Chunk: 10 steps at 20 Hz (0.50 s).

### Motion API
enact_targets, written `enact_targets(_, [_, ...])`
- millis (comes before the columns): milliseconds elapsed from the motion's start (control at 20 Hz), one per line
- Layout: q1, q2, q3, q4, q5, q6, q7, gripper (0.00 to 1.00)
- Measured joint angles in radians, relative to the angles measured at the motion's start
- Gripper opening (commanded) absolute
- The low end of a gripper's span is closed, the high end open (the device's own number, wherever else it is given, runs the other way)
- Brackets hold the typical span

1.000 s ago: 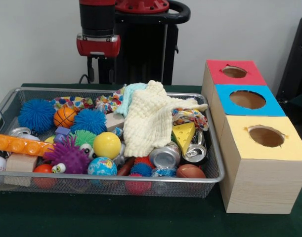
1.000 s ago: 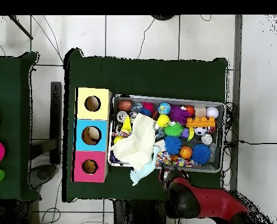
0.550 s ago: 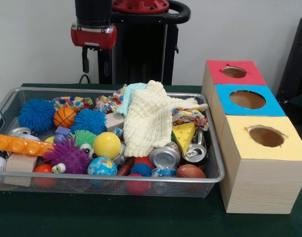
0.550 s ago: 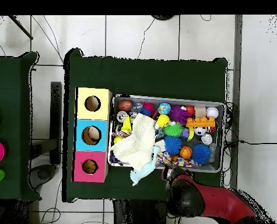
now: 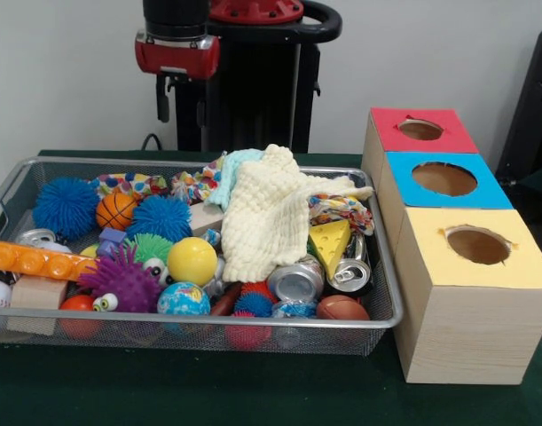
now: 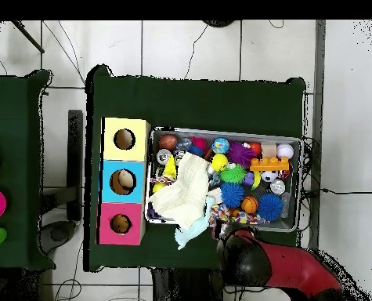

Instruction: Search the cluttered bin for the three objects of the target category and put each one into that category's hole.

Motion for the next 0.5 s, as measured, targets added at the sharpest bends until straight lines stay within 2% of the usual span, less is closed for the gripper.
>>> enact_targets(500, [0.104,0.052,0.000,-0.025,0.030,0.000,0.000,1.00])
